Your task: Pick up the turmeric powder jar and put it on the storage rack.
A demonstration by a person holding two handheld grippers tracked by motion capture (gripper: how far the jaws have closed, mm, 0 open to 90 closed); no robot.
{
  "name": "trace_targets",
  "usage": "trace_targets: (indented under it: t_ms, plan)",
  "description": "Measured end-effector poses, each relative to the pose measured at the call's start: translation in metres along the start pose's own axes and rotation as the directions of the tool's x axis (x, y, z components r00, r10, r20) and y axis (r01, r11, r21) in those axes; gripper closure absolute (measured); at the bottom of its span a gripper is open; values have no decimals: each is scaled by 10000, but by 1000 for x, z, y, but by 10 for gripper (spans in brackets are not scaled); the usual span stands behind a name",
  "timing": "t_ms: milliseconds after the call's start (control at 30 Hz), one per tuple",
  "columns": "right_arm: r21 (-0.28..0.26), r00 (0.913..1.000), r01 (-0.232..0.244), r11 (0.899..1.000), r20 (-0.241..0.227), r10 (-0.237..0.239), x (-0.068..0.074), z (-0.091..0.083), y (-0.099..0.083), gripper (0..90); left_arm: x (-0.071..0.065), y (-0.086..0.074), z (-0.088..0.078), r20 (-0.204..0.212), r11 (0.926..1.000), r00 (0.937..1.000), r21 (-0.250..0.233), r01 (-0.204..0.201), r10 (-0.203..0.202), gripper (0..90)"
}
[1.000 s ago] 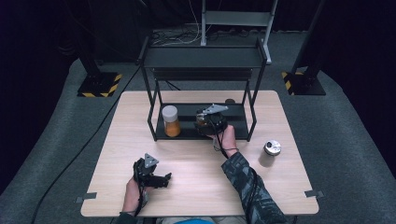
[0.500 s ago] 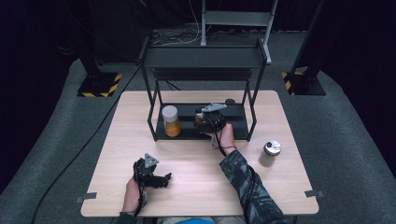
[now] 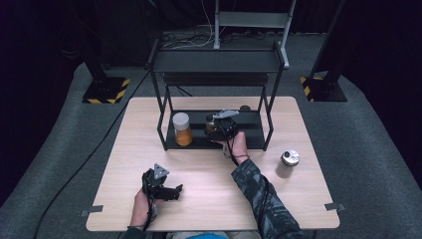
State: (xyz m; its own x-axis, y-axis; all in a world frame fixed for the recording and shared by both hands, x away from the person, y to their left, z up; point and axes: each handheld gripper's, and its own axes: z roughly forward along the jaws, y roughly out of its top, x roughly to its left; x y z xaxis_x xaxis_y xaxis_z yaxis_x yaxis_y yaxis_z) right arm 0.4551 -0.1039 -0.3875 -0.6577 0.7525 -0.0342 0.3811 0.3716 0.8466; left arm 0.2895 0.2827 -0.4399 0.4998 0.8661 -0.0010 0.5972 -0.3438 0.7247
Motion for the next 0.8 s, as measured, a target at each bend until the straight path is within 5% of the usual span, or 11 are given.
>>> trace_targets:
  t_ms: [800]
  plan:
    - [59,9995,-294,9995,65,294,1,12,-7,307,-1,0,0,-30,10000,10000,-14,-52,52,8]
